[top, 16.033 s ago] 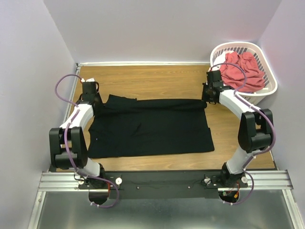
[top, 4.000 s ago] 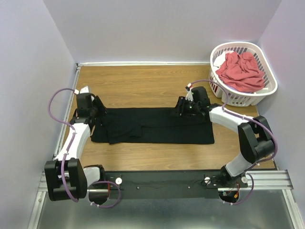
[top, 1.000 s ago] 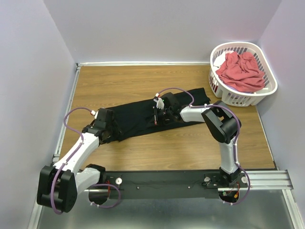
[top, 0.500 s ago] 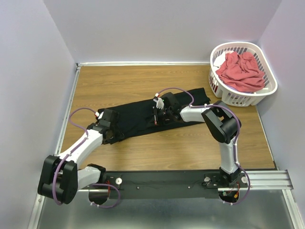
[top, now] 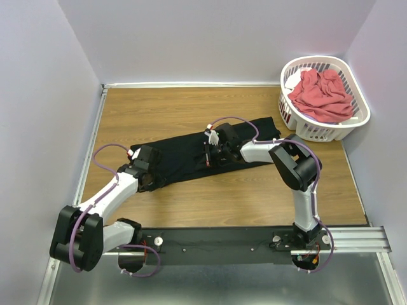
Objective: Fold and stack the t-shirts
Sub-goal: Fold the tshirt
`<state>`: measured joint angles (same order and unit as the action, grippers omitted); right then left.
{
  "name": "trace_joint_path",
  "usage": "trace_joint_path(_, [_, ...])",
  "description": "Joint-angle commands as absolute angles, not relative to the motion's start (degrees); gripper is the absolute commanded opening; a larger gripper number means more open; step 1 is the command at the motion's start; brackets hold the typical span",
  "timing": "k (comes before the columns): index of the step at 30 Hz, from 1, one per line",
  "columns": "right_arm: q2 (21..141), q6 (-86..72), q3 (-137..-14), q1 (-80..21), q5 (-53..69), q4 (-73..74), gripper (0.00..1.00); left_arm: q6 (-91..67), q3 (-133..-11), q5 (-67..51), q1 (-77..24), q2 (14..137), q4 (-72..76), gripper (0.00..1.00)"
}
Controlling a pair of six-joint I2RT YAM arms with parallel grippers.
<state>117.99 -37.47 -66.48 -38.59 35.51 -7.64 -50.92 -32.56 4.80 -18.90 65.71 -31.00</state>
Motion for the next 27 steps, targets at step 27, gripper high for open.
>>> trace_joint_path(27, [115.7,-26.0,-74.6,-38.8,31.0,9.7,0.01,-55.1,-37.0,-1.9,-22.2,59.1,-37.7,0.06])
